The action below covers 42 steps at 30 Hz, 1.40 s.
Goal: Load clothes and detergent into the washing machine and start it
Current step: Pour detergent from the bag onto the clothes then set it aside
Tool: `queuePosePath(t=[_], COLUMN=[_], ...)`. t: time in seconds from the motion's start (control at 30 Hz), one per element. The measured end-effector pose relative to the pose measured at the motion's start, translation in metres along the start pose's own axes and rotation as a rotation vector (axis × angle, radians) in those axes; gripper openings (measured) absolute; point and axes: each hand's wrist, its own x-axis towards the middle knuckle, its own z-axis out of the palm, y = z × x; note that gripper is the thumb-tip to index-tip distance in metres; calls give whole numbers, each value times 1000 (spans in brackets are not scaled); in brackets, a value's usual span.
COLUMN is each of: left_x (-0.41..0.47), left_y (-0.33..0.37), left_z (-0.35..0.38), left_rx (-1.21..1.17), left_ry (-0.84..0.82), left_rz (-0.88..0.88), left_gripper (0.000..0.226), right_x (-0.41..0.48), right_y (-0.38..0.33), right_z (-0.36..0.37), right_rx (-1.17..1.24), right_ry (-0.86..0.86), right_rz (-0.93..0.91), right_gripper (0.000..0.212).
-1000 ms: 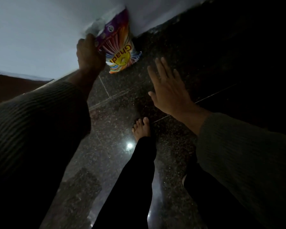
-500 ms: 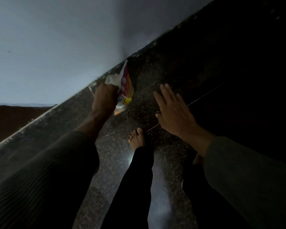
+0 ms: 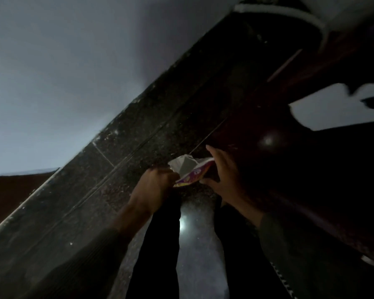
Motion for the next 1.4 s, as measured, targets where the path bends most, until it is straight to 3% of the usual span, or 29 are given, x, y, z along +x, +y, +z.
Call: queuePosePath(t=[0.07,0.13,0.23,0.4,0.5,0.57,0.67,0.8,0.9,1.07,1.17,1.27,1.4], left_x=[5,8,9,13,15,16,14,13,17,30,37,43,59], left_y=[33,65,102,159,187,209,240,279,313,374,415,452,501], left_z=[0,-1,-7,-27,-46,-64,-91,-122,-141,-165,-173,-164,-132], left_rx=[-46,-42,-60,-63,-47,-59,-162,-287,-338,-437,-599,-748,-867], left_ry=[-123,-115,-94,-48,-39,13,73,162,163,50,-110,-341,-660], left_rz=[-54,-39,9,67,126,178,277,424,522,602,607,512,297], left_gripper=[20,26,26,14,16,28,26,28,26,28,44,61,54], right_x=[-31,-61,-106,-181,-219,-244,-279,-318,-341,-363,-378,-400,-427], right_y=[9,13,17,0,-35,-65,-107,-152,-175,-215,-227,-230,-233], right_z=[-19,-45,-81,-114,-131,-148,-168,-192,-211,-232,-249,-271,-304], right_rx=[95,123,-16,41,85,181,194,236,233,245,281,351,391], right_ry=[143,231,259,324,490,578,738,960,1034,1424,1580,1718,1813], right_rz=[25,103,179,260,252,295,395,460,496,567,622,634,620], right_gripper=[65,41,23,31,24,34,44,33,26,17,19,21,13])
